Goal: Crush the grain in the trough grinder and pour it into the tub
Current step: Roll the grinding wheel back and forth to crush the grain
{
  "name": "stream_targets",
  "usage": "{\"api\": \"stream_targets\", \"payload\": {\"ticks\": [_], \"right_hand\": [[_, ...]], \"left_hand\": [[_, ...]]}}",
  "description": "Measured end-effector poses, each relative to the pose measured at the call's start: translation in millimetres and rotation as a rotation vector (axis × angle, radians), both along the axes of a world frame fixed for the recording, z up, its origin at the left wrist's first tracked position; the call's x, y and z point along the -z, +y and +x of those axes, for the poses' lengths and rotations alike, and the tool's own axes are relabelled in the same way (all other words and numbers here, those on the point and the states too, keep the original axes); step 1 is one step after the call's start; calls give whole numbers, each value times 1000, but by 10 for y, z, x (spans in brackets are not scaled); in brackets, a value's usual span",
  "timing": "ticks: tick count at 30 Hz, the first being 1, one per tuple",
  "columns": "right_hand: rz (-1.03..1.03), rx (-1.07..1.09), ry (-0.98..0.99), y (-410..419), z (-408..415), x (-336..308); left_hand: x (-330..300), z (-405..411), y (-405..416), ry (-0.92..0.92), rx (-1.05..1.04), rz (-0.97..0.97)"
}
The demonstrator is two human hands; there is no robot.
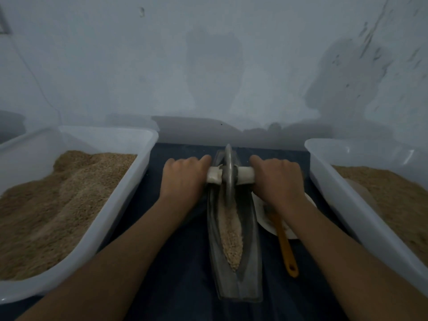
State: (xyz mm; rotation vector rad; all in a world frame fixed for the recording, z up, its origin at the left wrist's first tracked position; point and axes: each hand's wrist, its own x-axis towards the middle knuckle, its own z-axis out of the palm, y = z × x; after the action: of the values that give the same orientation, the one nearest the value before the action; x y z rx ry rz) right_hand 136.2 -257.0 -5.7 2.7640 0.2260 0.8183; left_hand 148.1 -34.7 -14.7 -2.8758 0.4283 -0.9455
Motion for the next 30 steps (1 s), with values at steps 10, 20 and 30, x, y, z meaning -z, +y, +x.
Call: {"api": "stream_targets", "payload": {"ticks": [10, 20, 30], "right_hand": [[56, -29, -41, 8, -653, 65], [19, -74, 15, 12, -699, 14], [52, 15, 12, 34, -169, 42]], "left_hand": [[71, -648, 156, -47, 179, -36], [52, -651, 165, 23, 157, 10], [-16, -98, -22, 32, 54, 17]]}}
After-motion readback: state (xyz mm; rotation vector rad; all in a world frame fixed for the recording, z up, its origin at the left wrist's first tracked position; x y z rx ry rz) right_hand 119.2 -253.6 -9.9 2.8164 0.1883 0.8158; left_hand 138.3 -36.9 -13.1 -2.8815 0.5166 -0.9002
